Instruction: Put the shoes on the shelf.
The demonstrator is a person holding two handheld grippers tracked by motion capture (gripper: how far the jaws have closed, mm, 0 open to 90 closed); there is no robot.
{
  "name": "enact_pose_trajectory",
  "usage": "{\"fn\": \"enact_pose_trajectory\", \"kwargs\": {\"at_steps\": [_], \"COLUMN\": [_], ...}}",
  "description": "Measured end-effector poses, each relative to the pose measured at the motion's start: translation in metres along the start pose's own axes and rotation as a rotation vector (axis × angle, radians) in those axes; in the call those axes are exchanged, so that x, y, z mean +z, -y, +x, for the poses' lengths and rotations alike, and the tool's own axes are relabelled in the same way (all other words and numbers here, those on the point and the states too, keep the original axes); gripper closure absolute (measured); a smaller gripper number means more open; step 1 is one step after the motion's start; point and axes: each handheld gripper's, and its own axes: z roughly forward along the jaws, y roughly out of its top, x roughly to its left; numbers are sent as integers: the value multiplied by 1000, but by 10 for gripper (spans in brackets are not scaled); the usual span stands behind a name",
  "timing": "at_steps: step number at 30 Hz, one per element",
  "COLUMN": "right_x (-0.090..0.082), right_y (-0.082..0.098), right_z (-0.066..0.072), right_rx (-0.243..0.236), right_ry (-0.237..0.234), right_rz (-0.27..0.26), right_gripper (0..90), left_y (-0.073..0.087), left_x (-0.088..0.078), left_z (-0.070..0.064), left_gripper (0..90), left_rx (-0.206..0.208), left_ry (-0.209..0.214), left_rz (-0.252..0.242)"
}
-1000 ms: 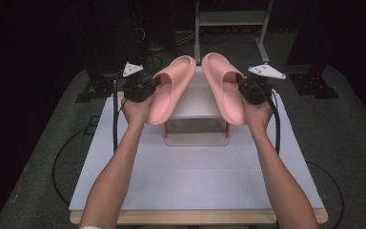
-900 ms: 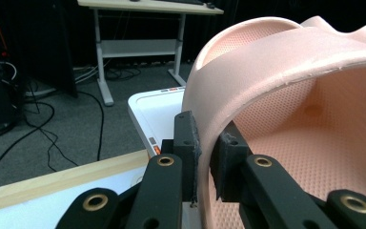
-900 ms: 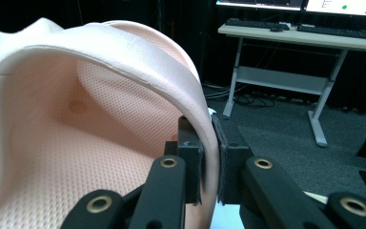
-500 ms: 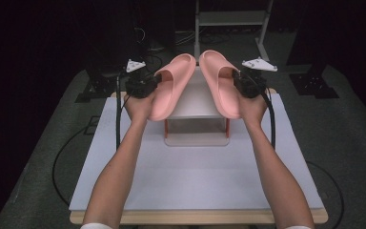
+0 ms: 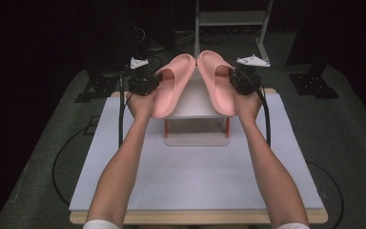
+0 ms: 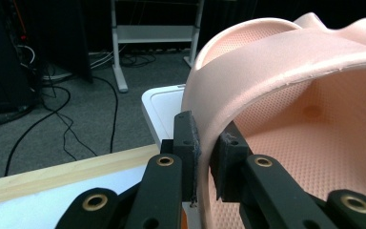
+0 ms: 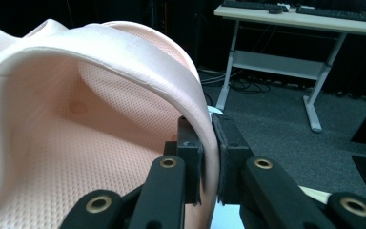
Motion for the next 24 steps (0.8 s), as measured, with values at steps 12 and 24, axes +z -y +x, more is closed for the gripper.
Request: {"fn": "enact_pose_trajectory", "kwargs": {"at_steps": [12, 24], "right_x": [5, 8], "right_y": [1, 3], "right_z": [-1, -3], "right_rx": [6, 12], "right_ry": [0, -13], "right_rz": [27, 73], "right_gripper": [815, 784], "left_y": [-2, 1], "left_x": [8, 13], "left_z": [-5, -6], "left_gripper": [806, 771], "left_rx": [-1, -12], "left_ry": [-18, -4], "left_rz": [20, 64]}}
